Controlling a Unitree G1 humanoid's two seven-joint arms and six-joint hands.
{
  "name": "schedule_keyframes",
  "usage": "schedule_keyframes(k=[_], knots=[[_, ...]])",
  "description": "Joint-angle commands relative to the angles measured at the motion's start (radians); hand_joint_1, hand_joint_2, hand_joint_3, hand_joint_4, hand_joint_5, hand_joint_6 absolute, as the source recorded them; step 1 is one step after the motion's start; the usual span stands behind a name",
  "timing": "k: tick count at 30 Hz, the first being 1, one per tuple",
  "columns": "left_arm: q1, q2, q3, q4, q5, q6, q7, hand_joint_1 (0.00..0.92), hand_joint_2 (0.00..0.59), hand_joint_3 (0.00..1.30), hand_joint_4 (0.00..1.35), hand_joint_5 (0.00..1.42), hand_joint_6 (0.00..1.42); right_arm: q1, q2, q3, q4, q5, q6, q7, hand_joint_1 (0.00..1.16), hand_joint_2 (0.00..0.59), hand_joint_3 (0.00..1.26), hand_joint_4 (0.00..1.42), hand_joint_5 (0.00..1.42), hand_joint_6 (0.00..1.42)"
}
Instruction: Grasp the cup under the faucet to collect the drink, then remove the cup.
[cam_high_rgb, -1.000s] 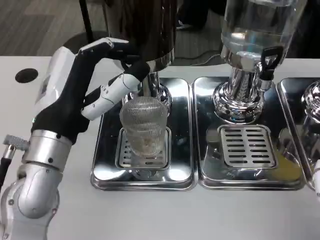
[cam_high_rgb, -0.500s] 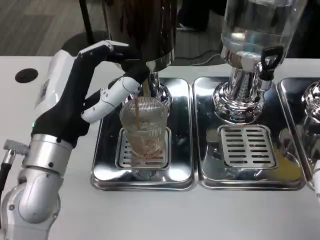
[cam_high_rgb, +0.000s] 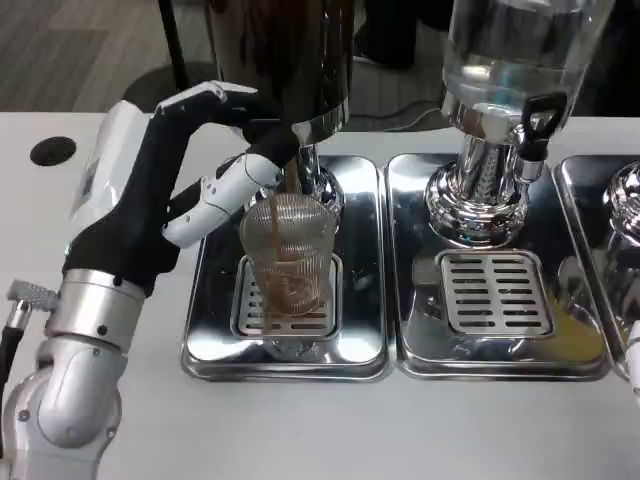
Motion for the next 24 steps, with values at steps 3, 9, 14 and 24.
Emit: schedule_keyframes(k=[3,9,14,24], knots=[[0.029,-0.004,-0.009,-0.015,0.002,-0.016,-0.002,0.000,0.064,0.50,0.55,0.34,0.19,0.007,0.005,-0.008,-0.006,0.011,-0.015,-0.007,0.57,0.586,0.39,0.27,0.22,0.16],[0.034,-0.006,-0.009,-0.017,0.002,-0.016,0.000,0.000,0.065,0.50,0.55,0.34,0.19,0.008,0.005,-0.009,-0.007,0.011,-0.017,-0.008,0.57,0.586,0.39,0.27,0.22,0.16],[0.032,-0.005,-0.006,-0.020,0.000,-0.013,-0.002,0.000,0.065,0.50,0.55,0.35,0.19,0.008,0.005,-0.009,-0.008,0.011,-0.017,-0.007,0.57,0.586,0.39,0.27,0.22,0.16],[0.029,-0.008,-0.005,-0.023,-0.003,-0.011,-0.002,0.000,0.065,0.50,0.55,0.35,0.20,0.013,0.006,-0.011,-0.009,0.011,-0.019,-0.009,0.57,0.586,0.39,0.27,0.22,0.16]])
